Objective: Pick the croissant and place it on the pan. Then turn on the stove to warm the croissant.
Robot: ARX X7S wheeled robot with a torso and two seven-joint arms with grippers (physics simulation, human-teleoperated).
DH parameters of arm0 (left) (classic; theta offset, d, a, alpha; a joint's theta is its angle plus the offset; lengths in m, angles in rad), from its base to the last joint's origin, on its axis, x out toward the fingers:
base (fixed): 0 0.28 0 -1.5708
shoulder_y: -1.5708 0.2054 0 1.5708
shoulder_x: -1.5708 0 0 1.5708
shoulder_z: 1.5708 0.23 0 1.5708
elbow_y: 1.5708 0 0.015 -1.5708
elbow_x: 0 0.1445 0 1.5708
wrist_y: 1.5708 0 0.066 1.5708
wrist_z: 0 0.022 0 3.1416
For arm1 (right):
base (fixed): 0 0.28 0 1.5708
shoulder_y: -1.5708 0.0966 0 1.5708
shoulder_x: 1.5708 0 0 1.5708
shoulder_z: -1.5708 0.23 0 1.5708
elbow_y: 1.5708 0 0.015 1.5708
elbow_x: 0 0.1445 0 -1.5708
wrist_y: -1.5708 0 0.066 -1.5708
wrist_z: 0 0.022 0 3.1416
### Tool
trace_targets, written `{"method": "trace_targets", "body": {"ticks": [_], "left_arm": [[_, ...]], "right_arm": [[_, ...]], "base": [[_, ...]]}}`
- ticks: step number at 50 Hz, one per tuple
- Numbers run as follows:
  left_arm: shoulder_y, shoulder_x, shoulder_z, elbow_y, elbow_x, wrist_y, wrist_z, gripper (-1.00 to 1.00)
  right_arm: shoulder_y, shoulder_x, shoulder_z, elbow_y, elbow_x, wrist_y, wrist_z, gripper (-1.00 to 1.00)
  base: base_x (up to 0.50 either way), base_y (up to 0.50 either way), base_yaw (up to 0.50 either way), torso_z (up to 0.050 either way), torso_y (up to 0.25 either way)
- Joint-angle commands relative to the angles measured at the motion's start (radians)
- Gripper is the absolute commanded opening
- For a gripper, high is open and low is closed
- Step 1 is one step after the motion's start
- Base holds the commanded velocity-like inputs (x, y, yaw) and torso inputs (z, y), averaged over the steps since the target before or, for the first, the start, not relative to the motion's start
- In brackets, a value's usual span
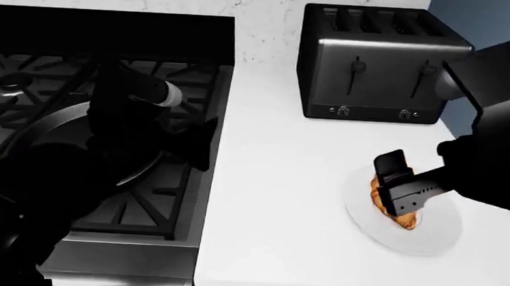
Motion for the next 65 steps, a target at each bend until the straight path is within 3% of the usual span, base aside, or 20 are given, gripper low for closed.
{"method": "trace_targets", "body": {"ticks": [1,8,13,29,65], "left_arm": [[-0.012,-0.005,0.015,-0.019,0.003,0.021,0.005,1.0],[-0.014,-0.009,0.032,-0.034,0.013,0.043,0.01,1.0],[-0.016,-0.012,0.04,-0.047,0.018,0.055,0.013,1.0],[-0.029,-0.012,0.058,-0.066,0.017,0.074,0.023,1.0],[-0.034,-0.016,0.066,-0.132,0.019,0.123,0.035,1.0]], "right_arm": [[0.198,-0.05,-0.21,0.292,0.026,0.158,-0.069,1.0],[0.307,-0.075,-0.348,0.352,-0.301,0.156,-0.472,1.0],[0.31,-0.09,-0.365,0.377,-0.432,0.144,-0.607,1.0],[0.229,-0.092,-0.376,0.398,-0.584,0.077,-0.772,1.0],[0.113,-0.094,-0.41,0.468,-0.634,-0.033,-0.843,1.0]], "base": [[0.0,0.0,0.0,0.0,0.0],[0.0,0.0,0.0,0.0,0.0],[0.0,0.0,0.0,0.0,0.0],[0.0,0.0,0.0,0.0,0.0],[0.0,0.0,0.0,0.0,0.0]]}}
